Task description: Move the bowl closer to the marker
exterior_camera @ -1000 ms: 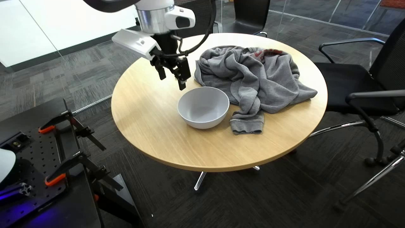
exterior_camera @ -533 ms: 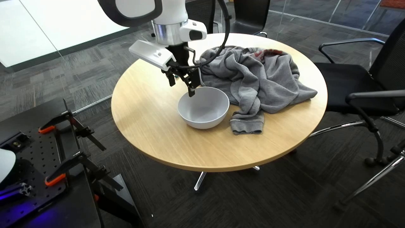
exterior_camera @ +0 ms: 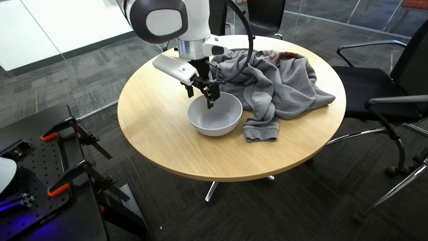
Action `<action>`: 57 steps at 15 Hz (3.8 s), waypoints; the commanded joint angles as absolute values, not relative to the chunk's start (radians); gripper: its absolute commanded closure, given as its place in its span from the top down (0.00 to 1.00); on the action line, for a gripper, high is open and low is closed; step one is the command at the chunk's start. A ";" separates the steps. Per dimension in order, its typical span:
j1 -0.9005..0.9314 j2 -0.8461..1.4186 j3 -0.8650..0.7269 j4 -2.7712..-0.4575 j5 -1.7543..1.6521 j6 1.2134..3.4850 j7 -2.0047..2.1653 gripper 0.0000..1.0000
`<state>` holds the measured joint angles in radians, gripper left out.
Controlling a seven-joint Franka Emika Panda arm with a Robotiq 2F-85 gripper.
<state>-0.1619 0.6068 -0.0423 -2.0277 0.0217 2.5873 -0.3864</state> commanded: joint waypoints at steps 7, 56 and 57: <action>-0.174 0.699 -0.028 -1.926 0.001 2.597 -0.346 0.29; 0.205 0.485 0.000 -2.071 -0.264 2.319 0.121 0.51; 0.205 0.469 -0.004 -2.080 -0.269 2.324 0.127 0.58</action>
<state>0.1909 0.5393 0.0157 -2.0409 -0.2343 2.3426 0.0853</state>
